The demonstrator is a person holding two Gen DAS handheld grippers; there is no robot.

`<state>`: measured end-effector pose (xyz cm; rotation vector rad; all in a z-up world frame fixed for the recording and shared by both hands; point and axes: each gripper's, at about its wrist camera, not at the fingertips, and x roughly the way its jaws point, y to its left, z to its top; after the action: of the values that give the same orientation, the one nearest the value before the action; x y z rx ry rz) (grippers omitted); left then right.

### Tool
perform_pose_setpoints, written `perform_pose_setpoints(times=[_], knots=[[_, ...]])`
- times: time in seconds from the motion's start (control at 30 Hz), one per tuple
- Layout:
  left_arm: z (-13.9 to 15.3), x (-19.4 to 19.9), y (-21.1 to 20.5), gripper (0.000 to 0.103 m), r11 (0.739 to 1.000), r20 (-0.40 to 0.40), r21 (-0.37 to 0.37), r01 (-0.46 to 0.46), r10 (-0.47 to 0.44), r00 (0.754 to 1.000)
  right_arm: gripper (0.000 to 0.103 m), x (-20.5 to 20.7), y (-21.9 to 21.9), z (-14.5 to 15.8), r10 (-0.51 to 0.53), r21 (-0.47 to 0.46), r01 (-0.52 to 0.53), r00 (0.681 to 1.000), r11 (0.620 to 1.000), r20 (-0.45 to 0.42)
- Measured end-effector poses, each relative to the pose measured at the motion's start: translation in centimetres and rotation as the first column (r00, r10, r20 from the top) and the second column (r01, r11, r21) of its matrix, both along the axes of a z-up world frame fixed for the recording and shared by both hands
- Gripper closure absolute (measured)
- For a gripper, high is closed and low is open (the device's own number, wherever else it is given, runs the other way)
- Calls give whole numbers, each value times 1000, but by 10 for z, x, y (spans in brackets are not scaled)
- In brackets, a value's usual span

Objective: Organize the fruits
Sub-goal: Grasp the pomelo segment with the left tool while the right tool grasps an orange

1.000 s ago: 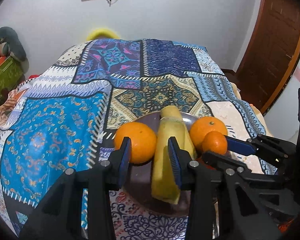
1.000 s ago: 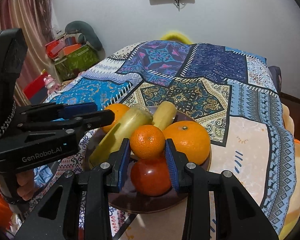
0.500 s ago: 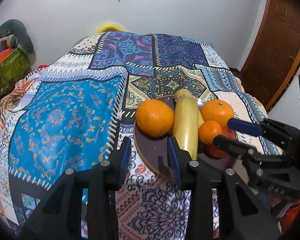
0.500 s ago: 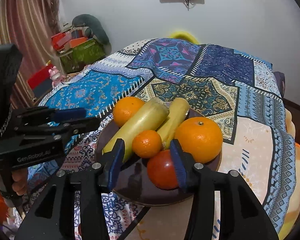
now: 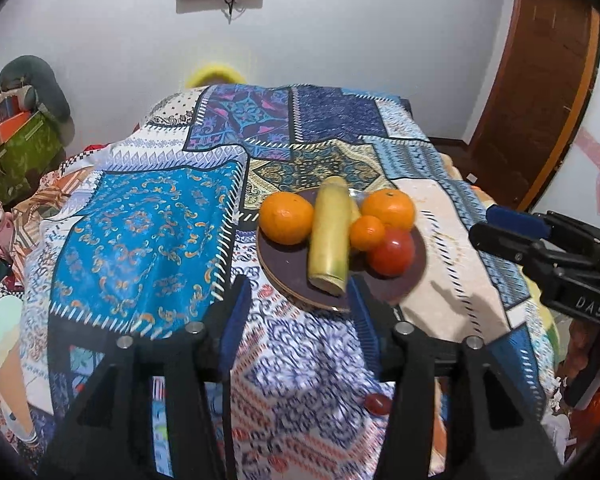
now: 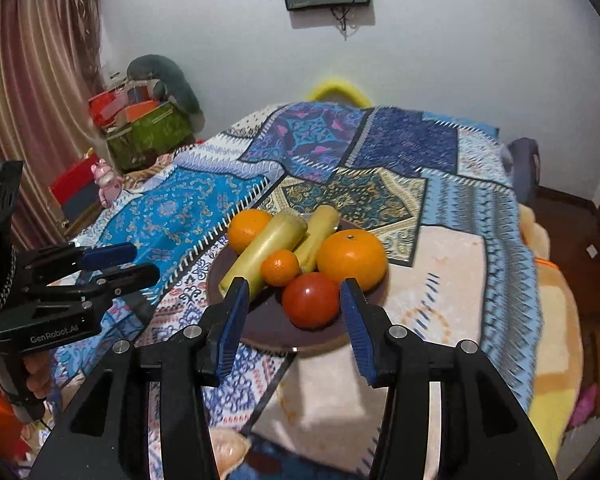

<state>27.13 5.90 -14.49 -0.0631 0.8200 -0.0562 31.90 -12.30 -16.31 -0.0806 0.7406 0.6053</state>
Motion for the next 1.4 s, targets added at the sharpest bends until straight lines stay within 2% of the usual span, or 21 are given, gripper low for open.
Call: perform_pose_setpoints(times=[0.17,0.3,0.43,0.57,0.7,0.83,0.9,1.1,1.3,1.33,1.4], knots=[[17,-32,-6,43,1000,25,-23,0,1,1000,59,-31,-11,23,-16,-34,18,998,999,58],[24,-53,-15,38,1000,25,-12,1,-1,1000,58,-53,-21,36,-20,-51,24,996,998,90],[22,-68,-25,31,1000,8,0,10,-10,1000,47,-71,-34,39,-24,-41,28,996,999,85],[7,-77,-40,26,999,-52,11,31,-31,998,46,-87,-40,26,-13,-51,15,999,999,43],[-21,-79,-55,26,999,-135,23,42,-39,990,46,-97,-37,8,8,-77,-9,1000,997,-3],[-50,-76,-63,26,998,-228,-14,60,-62,972,46,-106,-36,-12,18,-106,-22,999,994,-37],[-63,-73,-69,26,997,-270,-1,82,-79,960,46,-107,-35,-23,5,-126,-13,998,992,-64],[-80,-73,-73,26,995,-303,5,98,-92,949,46,-111,-30,-47,24,-111,-39,990,993,-138],[-80,-75,-64,26,995,-294,35,98,-83,952,47,-113,-15,-76,56,-142,-85,979,986,-194],[-80,-75,-60,26,995,-297,26,95,-83,951,48,-112,-13,-80,58,-144,-88,978,986,-200],[-80,-76,-55,26,996,-304,19,82,-73,950,57,-110,-11,-85,63,-140,-95,975,986,-213]])
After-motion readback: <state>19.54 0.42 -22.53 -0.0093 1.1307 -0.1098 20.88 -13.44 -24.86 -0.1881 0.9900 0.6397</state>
